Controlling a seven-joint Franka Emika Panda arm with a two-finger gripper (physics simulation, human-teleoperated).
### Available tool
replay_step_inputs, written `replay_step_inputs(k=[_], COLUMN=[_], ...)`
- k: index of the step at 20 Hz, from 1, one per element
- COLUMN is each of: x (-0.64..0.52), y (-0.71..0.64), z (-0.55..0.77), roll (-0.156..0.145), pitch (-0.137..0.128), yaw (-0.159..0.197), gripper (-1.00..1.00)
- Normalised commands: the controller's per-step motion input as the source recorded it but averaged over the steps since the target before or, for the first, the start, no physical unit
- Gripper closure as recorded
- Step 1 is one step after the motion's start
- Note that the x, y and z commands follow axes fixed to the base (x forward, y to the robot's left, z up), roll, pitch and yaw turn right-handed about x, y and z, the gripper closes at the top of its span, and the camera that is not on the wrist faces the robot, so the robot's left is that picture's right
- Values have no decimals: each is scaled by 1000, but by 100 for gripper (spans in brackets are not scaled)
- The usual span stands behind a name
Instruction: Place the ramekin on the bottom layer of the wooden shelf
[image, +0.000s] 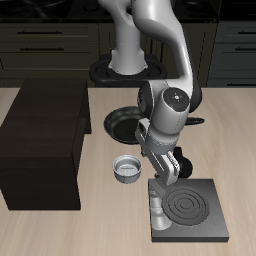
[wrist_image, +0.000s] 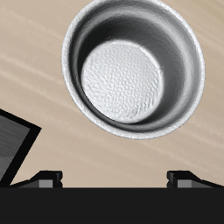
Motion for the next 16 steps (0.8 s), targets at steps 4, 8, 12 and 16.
replay_step_inputs(k=[4,8,12,16], x=[39,127,74,-2], y=[-272,-268,-236,-57], z=[-89,-77,-92,53], roll=[-44,-46,-15,-14], pitch=[11,10,5,-19], yaw=[-23,-12,-45,-6], gripper=[-100,-100,-100,-100])
